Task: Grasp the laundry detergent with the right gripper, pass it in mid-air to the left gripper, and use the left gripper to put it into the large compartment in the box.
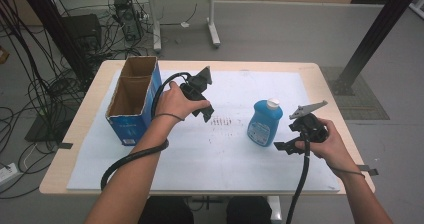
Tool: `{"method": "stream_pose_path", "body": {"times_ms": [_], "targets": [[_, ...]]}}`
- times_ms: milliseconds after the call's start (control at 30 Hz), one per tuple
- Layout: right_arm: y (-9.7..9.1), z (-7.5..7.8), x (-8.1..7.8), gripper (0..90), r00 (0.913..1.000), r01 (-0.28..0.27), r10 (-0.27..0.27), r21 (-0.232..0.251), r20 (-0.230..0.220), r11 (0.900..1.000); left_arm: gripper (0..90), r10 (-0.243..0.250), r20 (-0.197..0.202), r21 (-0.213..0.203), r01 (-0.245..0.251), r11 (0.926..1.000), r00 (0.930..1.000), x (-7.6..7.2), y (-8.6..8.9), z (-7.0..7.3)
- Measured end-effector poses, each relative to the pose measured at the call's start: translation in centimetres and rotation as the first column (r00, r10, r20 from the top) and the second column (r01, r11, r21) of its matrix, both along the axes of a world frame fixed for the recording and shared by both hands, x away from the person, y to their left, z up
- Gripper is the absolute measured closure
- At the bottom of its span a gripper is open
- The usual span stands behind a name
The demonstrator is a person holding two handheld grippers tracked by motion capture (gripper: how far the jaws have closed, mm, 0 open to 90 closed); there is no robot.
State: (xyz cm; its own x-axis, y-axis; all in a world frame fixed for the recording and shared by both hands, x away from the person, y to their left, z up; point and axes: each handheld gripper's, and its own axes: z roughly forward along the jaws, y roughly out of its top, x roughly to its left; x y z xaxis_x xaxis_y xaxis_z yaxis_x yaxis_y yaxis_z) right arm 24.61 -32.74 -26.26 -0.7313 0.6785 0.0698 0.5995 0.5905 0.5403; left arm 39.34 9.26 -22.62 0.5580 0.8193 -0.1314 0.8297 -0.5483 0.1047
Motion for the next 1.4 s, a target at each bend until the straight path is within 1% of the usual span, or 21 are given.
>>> {"method": "stream_pose_path", "body": {"times_ms": [167, 333, 400, 533, 667, 733, 867, 967, 1400], "targets": [[-0.1, -0.2, -0.2, 10.0, 0.9998, -0.002, 0.001, 0.012, 0.019, 0.9999, 9.4, -0.002, -0.003, 0.001, 0.002, 1.0, 1.0, 0.0, -0.1, -0.1], [-0.3, -0.5, -0.3, 10.0, 0.9996, -0.005, 0.005, 0.024, 0.029, 0.9997, 9.4, -0.005, -0.005, 0.006, 0.005, 1.0, 1.0, 0.2, -0.1, 0.0], [-0.3, -0.6, -0.4, 10.0, 0.9994, -0.008, 0.007, 0.027, 0.035, 0.9996, 9.4, -0.001, -0.002, 0.001, 0.001, 1.0, 1.0, 0.1, 0.0, 0.0], [-0.5, -0.9, -0.6, 10.0, 0.9988, -0.002, 0.0, 0.045, 0.049, 0.999, 9.5, -0.003, -0.007, 0.001, 0.003, 1.0, 1.0, 0.2, 0.0, -0.1], [-0.9, -1.4, -0.7, 10.0, 0.9978, 0.002, -0.007, 0.078, 0.066, 0.997, 9.5, 0.0, -0.009, 0.003, 0.0, 1.0, 1.0, 0.2, 0.0, -0.2], [-1.0, -1.7, -1.0, 10.2, 0.9963, 0.005, -0.013, 0.089, 0.085, 0.996, 9.5, -0.002, -0.01, 0.001, 0.002, 1.0, 0.9999, 0.3, 0.1, -0.3], [-1.3, -2.3, -1.1, 10.2, 0.9948, -0.003, -0.01, 0.124, 0.102, 0.9923, 9.4, 0.0, -0.011, 0.001, 0.0, 1.0, 0.9999, 0.3, 0.1, -0.3], [-1.3, -2.7, -1.3, 10.2, 0.993, -0.006, -0.01, 0.14, 0.117, 0.9902, 9.4, -0.002, -0.01, 0.001, 0.002, 1.0, 0.9999, 0.3, 0.0, -0.3], [-1.1, -3.1, -1.4, 10.3, 0.9914, 0.0, -0.019, 0.149, 0.129, 0.9889, 9.4, -0.003, -0.013, -0.002, 0.003, 1.0, 0.9999, 0.3, 0.0, -0.5]]}}
